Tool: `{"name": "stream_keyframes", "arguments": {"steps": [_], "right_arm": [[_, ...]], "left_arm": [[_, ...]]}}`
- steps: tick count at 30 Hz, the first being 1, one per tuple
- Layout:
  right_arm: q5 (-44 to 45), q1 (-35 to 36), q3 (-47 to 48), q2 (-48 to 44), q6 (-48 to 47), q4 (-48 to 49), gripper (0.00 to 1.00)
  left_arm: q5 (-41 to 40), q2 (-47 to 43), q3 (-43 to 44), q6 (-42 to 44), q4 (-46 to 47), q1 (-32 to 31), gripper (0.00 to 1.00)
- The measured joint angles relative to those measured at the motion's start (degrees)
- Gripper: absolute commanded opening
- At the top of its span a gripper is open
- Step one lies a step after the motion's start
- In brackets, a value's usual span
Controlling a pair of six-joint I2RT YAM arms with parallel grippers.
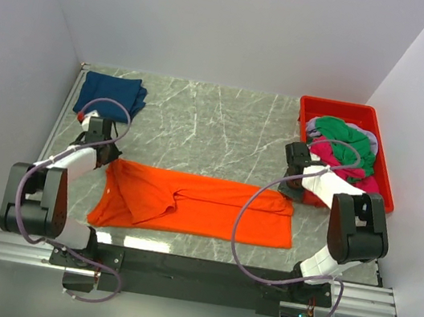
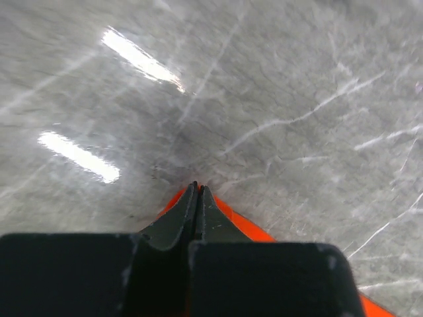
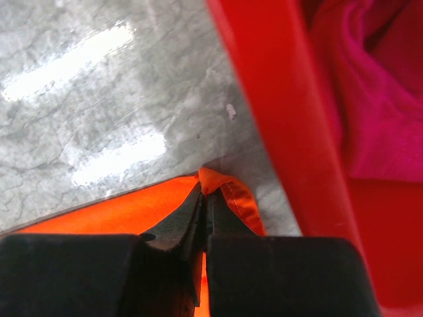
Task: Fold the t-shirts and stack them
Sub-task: Fold the tshirt
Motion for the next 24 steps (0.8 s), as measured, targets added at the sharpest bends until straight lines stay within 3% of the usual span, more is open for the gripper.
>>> {"name": "stream_keyframes", "arguments": {"steps": [14,16,19,20,24], "right_arm": [[-0.1,-1.2,-0.2,-0.2,0.0,0.1,0.00],[-0.3,-1.2,-0.2,-0.2,0.0,0.1,0.00],[-0.2,-1.2,-0.4,-0.4,0.0,0.2,0.00],[0.2,-1.3,-0.5,-0.4,-0.1,0.2,0.00],[0.3,-1.6,-0.6,-0.6,-0.2,0.1,0.00]], "left_arm": [[-3.7,-4.0,-1.5,-2.9,-1.2,3.5,0.02],[-3.6,-4.0,-1.8,-2.9,-1.4,4.1,0.08],[-4.0,-4.4,-1.8,-2.6,-1.6,4.3,0.31],[-4.4,-4.8,-1.8,-2.6,-1.5,4.5,0.45],[-6.0,-8.7,-2.4,-2.6,-0.9,4.7,0.62]]}}
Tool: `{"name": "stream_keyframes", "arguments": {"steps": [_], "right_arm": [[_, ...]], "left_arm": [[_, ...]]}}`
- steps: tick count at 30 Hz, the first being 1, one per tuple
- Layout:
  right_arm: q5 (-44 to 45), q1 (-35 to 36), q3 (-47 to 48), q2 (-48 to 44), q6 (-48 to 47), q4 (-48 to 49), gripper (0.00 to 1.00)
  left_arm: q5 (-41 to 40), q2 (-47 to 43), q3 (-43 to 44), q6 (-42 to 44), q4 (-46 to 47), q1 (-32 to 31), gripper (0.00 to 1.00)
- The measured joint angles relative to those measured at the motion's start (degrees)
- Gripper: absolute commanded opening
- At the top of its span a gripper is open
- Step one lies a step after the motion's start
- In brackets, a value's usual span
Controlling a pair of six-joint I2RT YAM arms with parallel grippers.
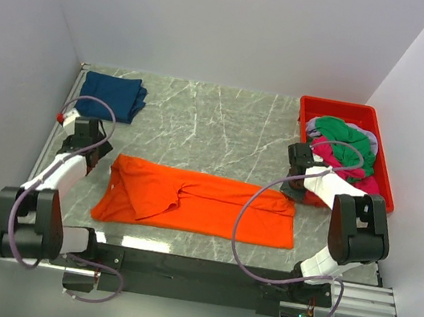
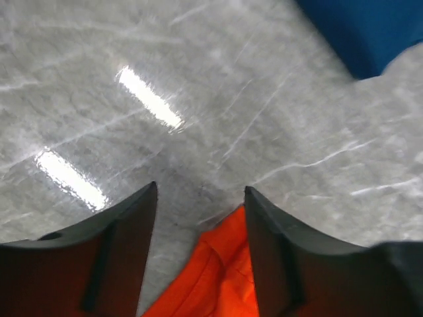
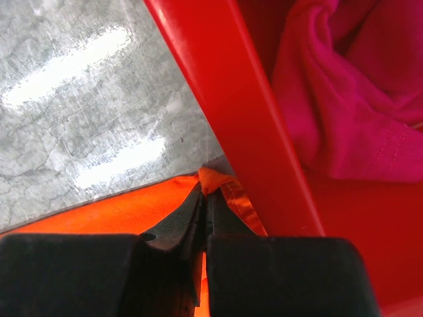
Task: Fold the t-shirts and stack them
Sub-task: Fold the tshirt
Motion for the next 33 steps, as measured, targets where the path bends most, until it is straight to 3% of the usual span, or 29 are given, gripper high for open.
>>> {"name": "stream_keyframes", "arguments": {"steps": [8,14,22,28,33], "right_arm": [[0.0,0.0,-0.3,-0.2,-0.1,0.1,0.00],[0.1,0.0,-0.5,-0.4,-0.1,0.2,0.00],[0.0,0.0,-1.0,-1.0,-0.3,0.2,0.00],[0.1,0.0,-1.7,-1.6,-0.6,0.3,0.00],[0.0,0.0,-3.3,-4.1,-1.3,-0.2,0.00]], "left_arm": [[2.1,-6.1,-2.1,-1.7,1.4,-6.7,0.77],[10.4,-7.3,-5.9,-4.3,2.5,-12.0,0.79],[14.8,-7.3,-8.6,-7.4,4.4,-18.8,0.84],[17.2,0.0,-8.8,-8.3,9.3,-20.3,0.87],[17.8,8.6,-3.3,-8.1,14.4,-20.2,0.86]]}}
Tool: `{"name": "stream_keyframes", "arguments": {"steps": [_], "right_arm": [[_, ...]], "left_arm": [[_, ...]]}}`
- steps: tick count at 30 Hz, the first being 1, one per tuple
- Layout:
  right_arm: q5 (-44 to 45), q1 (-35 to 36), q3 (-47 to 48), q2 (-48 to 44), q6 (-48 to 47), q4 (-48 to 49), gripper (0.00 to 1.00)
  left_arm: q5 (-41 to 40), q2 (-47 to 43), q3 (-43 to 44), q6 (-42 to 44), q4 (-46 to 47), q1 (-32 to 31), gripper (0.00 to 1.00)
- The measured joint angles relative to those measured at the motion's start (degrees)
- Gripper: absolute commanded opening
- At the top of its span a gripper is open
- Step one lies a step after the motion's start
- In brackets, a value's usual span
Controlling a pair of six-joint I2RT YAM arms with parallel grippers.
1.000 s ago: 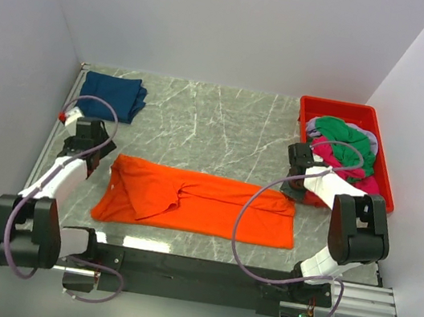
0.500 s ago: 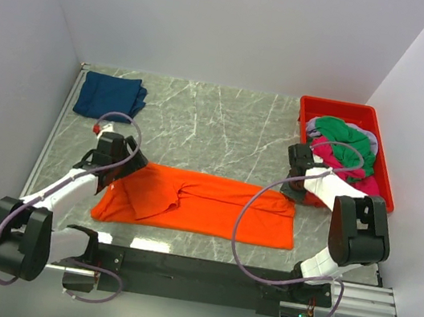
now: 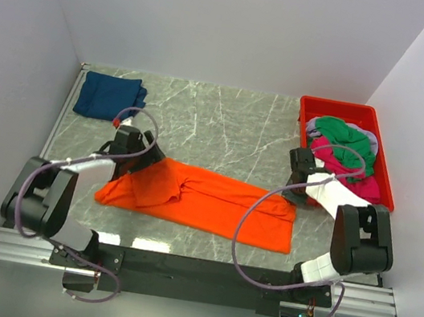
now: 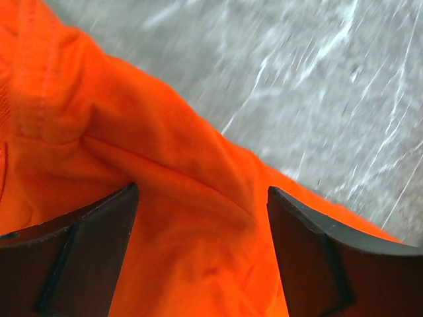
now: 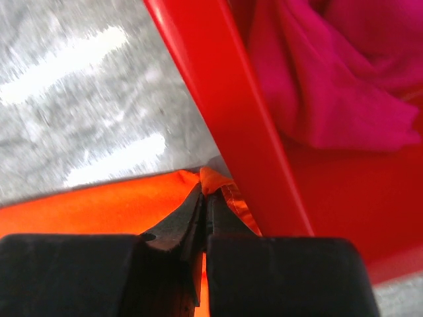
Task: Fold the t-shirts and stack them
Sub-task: Fold the tshirt
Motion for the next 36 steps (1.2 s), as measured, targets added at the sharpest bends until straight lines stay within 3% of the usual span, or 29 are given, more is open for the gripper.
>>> {"name": "stream_keyframes", "arguments": {"steps": [6,10,14,22,27,36], "right_arm": [[0.1,0.0,-1.1,-3.7,-0.2,-2.0,0.02],[0.0,0.0,-1.1,-5.2,-0.6,-2.0,0.36],[-0.6,0.4,-1.1,-7.9,-1.3,-2.5,0.49],[3.5,6.8,0.4,-18.8,-1.4,-6.6,0.52],[-1.1,10.7,0.2,-23.7,-1.6,-2.0,0.52],[-5.0,13.4,-0.4,-14.6,-1.3,3.3,0.51]], "left_arm": [[0.0,8.8,8.4,1.3,0.4,0.0,0.85],[0.0,13.9,14.4,3.0,-0.7,-0.1,0.84],[-0.1,15.5,17.1,4.5,-3.0,-0.3,0.84],[-3.0,15.3,19.3,6.5,-8.3,-1.2,0.86],[-6.4,11.4,19.3,6.8,-12.9,-1.7,0.89],[-8.6,1.4,17.5,6.8,-14.3,-1.7,0.93]]}}
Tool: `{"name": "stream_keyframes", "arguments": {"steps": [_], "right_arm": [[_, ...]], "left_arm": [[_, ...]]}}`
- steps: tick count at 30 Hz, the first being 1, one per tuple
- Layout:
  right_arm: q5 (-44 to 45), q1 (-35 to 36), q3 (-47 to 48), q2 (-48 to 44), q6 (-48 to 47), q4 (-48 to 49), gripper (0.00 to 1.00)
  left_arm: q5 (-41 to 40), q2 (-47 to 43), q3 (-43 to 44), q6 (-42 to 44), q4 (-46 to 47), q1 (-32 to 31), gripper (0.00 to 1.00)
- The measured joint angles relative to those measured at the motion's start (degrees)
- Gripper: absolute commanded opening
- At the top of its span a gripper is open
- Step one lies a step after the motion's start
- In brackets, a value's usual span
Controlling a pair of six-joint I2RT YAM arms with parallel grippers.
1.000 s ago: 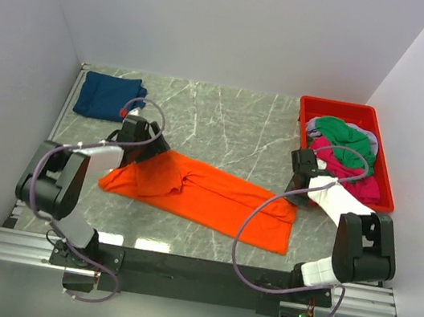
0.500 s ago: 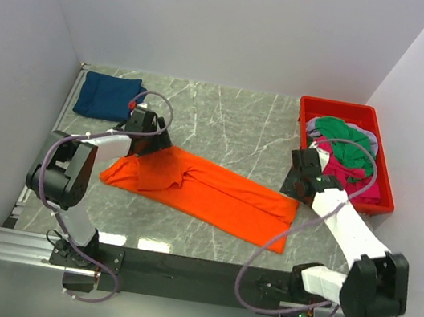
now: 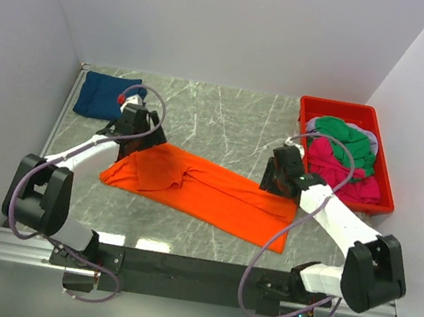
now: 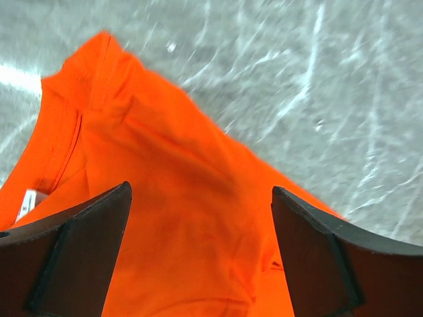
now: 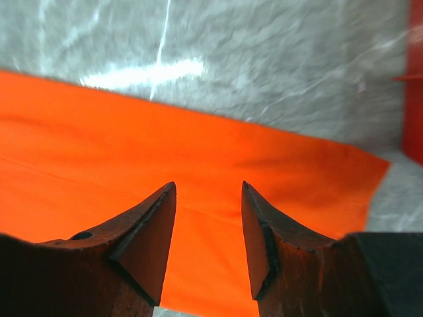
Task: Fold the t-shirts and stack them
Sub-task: Fold the tshirt
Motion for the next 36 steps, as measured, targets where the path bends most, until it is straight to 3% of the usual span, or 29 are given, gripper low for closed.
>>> {"name": "stream_keyframes", "arguments": {"steps": [10,16,27,36], "right_arm": [[1.6,6.8,-0.3,9.3,3.7,-0.1,0.49],[5.4,14.8,-0.4,15.2,7.7,-1.1,0.49],[10.3,21.9,-0.8,14.7,14.3,-3.2,0.49],[4.9,29.0,-0.9,12.9,16.6,-6.7,0.49]], "left_arm": [[2.6,8.8,-2.5,0.3,0.9,0.0,0.92],[3.1,14.4,2.7,0.3,4.0,-0.3,0.92],[1.7,26.9,17.7,1.9,5.0,-4.0,0.91],[2.7,39.0,35.3,4.5,1.8,-8.4,0.91]]}}
